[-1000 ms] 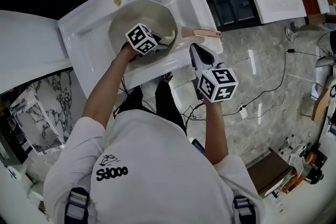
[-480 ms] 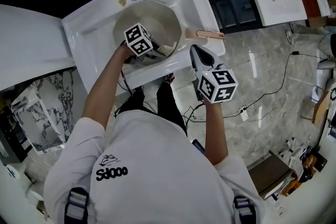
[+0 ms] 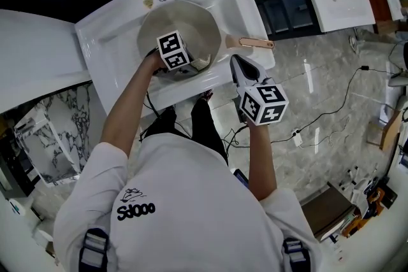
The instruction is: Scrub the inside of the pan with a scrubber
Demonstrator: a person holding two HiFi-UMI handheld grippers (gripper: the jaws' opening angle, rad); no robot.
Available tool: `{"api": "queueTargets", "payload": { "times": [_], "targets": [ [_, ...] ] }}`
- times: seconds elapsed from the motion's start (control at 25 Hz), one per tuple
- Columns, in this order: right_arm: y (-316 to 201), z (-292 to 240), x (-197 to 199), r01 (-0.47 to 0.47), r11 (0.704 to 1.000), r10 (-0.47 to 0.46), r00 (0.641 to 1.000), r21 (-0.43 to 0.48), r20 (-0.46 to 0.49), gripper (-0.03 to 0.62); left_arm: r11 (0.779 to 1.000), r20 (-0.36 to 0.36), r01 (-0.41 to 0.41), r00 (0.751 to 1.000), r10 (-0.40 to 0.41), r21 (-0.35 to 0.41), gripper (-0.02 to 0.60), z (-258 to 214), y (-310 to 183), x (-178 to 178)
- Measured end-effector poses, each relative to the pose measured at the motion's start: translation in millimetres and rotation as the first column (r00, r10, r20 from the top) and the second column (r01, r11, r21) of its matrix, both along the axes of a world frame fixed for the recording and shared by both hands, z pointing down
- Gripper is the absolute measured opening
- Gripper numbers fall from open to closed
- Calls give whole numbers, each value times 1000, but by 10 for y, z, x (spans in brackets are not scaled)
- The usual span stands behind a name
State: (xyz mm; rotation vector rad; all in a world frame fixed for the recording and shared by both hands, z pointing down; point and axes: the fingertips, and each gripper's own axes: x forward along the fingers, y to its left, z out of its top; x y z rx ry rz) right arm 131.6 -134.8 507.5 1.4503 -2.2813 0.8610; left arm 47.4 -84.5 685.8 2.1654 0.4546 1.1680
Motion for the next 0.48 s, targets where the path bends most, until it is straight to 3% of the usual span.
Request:
{"api": "queueTargets", "payload": {
  "times": [0.32,0.48],
  "targets": [
    [-40,63,223,-23,1000,23,1000,-15,-19,9,980,88,-39,996,22,194,77,234,-215,178],
    [-69,91,270,-25,999,25,1000,-24,-12,9,943,147,-68,989,21,325,77,335,-428,205]
  ]
}}
